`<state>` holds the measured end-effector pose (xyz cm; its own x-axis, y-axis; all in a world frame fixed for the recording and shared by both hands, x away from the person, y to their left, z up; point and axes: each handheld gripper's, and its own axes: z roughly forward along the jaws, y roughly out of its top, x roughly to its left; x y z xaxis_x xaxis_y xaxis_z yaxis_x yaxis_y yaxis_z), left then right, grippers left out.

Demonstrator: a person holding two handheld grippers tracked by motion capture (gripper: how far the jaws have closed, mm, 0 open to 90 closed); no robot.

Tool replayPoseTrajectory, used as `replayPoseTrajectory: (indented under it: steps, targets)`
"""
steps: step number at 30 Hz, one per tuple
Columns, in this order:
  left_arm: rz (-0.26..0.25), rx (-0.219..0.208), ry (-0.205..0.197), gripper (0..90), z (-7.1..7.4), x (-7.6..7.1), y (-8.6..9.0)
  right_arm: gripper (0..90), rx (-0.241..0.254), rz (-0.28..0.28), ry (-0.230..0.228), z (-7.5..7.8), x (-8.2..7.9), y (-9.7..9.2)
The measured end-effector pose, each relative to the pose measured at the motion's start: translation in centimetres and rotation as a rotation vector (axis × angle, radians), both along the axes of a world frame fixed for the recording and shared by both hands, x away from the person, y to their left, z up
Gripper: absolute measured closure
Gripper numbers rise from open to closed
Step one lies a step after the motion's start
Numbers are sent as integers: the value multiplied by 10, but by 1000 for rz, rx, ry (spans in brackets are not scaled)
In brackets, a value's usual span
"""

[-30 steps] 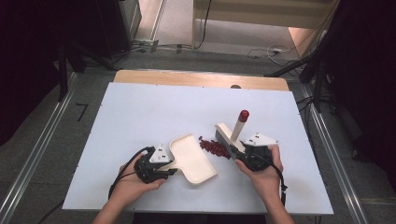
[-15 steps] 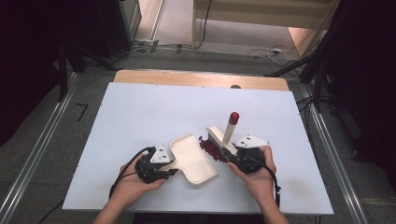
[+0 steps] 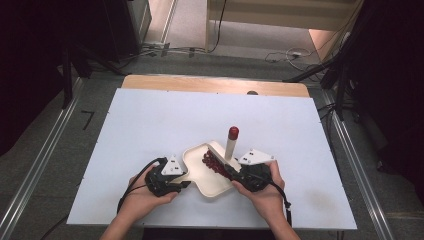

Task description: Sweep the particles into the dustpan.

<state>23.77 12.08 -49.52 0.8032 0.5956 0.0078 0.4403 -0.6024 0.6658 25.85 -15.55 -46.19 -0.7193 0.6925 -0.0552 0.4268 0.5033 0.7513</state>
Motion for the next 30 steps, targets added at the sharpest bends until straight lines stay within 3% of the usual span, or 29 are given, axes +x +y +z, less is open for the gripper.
replayPoseTrajectory:
  steps: [11, 18, 23, 30]
  targets:
    - [-2, 3, -4, 665, -1, 0, 0, 654, -7, 96, -6, 5, -17, 23]
    - [-4, 1, -1, 665, -3, 0, 1, 653, 29, 183, 11, 7, -23, 31]
    - [-1, -5, 0, 664, -3, 0, 1, 653, 62, 145, 2, 18, -15, 15]
    - [0, -11, 3, 664, -5, 0, 2, 654, 105, 26, -36, 33, 5, -18]
